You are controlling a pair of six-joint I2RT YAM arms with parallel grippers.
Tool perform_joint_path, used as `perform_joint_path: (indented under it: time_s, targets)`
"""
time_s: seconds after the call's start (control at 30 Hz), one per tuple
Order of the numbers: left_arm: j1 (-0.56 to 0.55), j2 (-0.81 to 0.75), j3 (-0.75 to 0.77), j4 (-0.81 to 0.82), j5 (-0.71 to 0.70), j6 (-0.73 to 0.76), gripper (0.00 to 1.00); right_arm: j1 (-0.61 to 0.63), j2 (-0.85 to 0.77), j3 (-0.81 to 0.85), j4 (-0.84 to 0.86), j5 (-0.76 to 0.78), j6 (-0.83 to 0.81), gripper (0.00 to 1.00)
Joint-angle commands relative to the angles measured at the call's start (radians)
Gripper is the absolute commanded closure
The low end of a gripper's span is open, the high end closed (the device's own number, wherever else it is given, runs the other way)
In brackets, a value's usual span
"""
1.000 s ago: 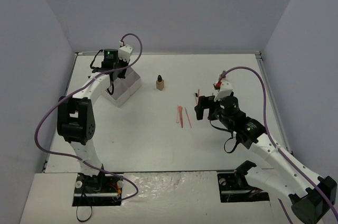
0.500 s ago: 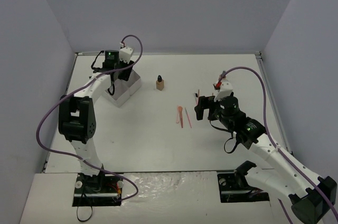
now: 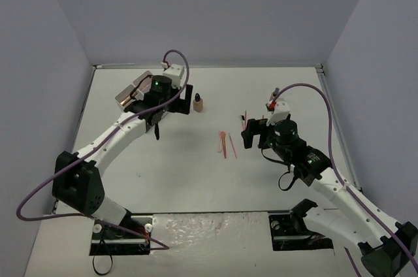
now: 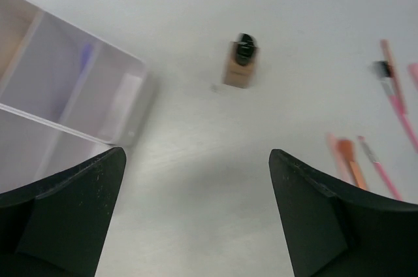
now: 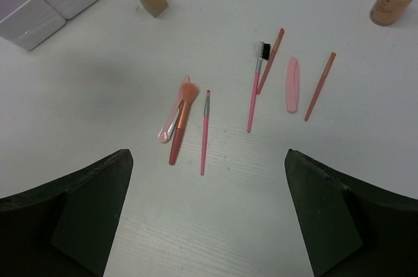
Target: Organize the makeup
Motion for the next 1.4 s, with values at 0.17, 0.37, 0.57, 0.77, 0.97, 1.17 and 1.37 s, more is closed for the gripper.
perform_joint_path:
  time_s: [0.17,0.37,0.57,0.77,0.97,1.17,1.37]
  targets:
    - [-0.288,0.046,-0.048,-0.044,-0.177,-0.388,0.13,-0.007,-0.057,0.039,0.06,-0.033,-0.019,0.0]
    - [-0.386,0.185,-0.024,-0.024,-0.179,-0.422,0.26,-0.007,-0.107,0.017,0.046,-0.039,-0.01,0.0]
    - [-0.426,0.275,-0.002,-0.055,-0.196,-0.455,0.32,-0.008,-0.142,0.01,0.024,-0.035,-0.008,0.0]
    - [-0.438,0.332,0.006,-0.054,-0.201,-0.464,0.33,-0.007,-0.141,0.01,0.017,-0.039,-0.01,0.0]
    - [-0.44,0.387,0.025,-0.06,-0.22,-0.464,0.38,-0.007,-0.139,0.013,0.015,-0.035,-0.015,0.0]
    - [-0.438,0.442,0.064,-0.067,-0.219,-0.465,0.4,-0.008,-0.136,0.014,0.012,-0.031,-0.016,0.0]
    - [-0.422,0.487,0.11,-0.082,-0.225,-0.452,0.45,-0.008,-0.137,0.021,0.007,-0.027,-0.019,0.0]
